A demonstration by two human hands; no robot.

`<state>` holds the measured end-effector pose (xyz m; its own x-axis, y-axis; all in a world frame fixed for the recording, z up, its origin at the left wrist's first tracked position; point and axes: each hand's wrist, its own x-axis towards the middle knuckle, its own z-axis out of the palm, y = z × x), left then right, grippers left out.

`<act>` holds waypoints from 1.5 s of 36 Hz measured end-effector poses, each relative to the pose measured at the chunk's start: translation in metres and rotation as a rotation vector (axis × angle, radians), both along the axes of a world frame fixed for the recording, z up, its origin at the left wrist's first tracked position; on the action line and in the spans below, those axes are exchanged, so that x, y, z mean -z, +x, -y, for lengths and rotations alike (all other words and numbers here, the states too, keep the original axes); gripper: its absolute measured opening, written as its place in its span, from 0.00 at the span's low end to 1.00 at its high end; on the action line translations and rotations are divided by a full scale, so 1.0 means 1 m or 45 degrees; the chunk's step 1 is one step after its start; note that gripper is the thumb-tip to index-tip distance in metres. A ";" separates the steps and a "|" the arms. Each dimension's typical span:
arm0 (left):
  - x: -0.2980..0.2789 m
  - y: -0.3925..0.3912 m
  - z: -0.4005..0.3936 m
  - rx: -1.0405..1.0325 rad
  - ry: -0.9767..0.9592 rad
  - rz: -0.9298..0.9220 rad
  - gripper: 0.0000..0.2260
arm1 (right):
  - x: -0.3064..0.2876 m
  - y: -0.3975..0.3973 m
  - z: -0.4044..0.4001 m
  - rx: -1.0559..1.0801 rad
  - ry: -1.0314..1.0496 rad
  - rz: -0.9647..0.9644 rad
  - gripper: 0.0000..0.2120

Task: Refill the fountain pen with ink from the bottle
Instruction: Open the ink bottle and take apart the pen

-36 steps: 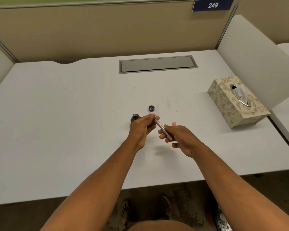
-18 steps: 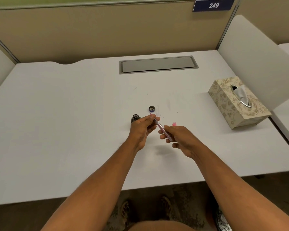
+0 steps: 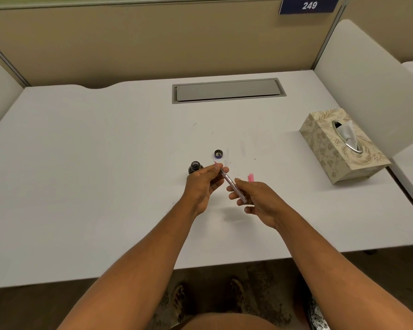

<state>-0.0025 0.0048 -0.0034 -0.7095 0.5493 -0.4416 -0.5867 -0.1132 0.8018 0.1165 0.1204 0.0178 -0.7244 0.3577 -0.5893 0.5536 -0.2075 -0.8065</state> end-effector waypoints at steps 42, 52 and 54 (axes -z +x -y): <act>0.007 0.003 0.005 -0.007 -0.040 -0.008 0.06 | 0.008 0.009 0.009 0.057 -0.011 0.013 0.14; 0.004 0.002 0.004 -0.011 -0.035 0.014 0.06 | 0.007 0.006 0.006 0.088 -0.087 0.001 0.14; 0.005 0.002 0.004 -0.009 -0.032 0.013 0.06 | 0.007 0.006 0.006 0.064 -0.102 0.011 0.16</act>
